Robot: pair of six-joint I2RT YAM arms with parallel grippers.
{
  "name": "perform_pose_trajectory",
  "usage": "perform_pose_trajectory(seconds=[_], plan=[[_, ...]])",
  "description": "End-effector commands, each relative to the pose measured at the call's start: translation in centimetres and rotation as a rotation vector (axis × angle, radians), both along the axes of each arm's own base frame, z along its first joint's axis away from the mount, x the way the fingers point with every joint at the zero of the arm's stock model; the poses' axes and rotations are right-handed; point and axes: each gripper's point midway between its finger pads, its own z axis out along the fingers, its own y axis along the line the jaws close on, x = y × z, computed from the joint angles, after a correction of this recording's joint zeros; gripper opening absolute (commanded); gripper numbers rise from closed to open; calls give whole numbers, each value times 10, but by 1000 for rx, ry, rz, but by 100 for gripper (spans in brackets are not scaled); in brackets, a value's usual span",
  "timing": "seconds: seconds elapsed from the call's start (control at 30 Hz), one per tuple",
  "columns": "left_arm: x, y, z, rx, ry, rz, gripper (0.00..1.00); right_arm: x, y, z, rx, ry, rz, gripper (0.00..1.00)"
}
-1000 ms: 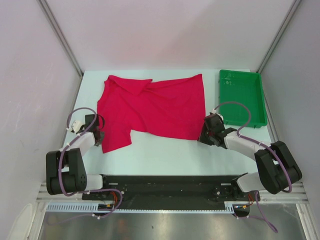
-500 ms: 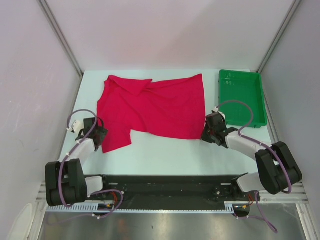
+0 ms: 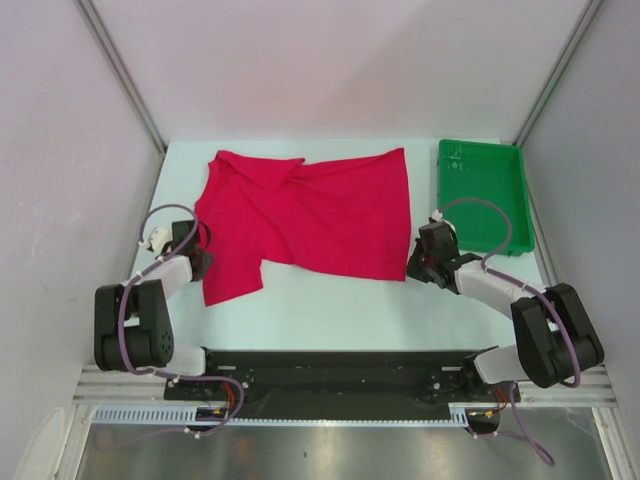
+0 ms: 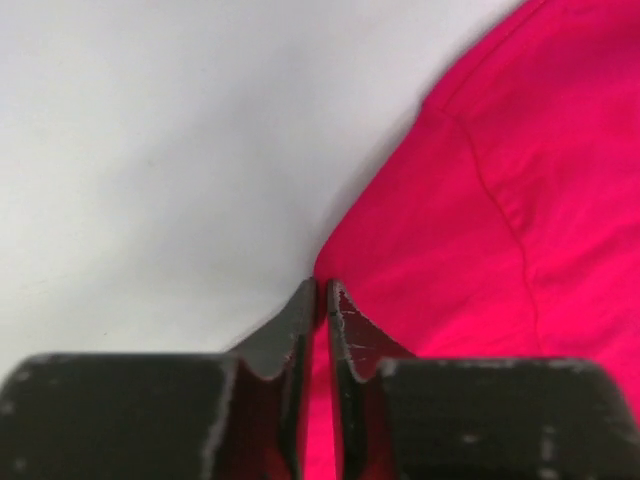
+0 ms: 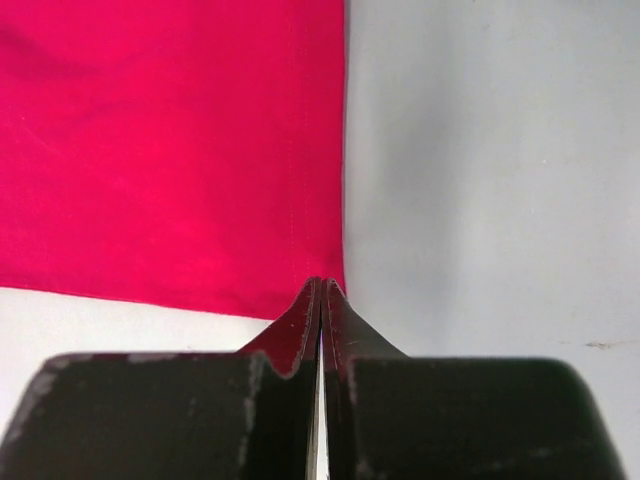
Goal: Roll the t-shirts
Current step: Flatten out the T-shirt at the center of the board.
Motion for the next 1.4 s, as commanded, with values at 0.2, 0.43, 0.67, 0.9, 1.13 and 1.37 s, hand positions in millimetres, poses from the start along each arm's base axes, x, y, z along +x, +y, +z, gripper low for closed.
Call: perform_pose_trajectory(seconds=[0.2, 0.43, 0.67, 0.9, 1.13, 1.37], plan=[[-48, -5, -1, 50, 144, 43, 0, -6, 4, 8, -31, -18, 41, 41], [-53, -1, 7, 76, 134, 44, 0, -4, 11, -1, -35, -14, 24, 42], [-55, 1, 16, 90, 124, 46, 0, -12, 8, -16, -78, 32, 21, 34], [-53, 3, 27, 101, 89, 45, 0, -14, -1, -3, -101, -10, 2, 52], [-51, 1, 29, 96, 81, 35, 0, -8, 12, -18, -61, 10, 4, 44], [-47, 1, 42, 111, 41, 11, 0, 3, 15, 1, -18, -46, 3, 3]])
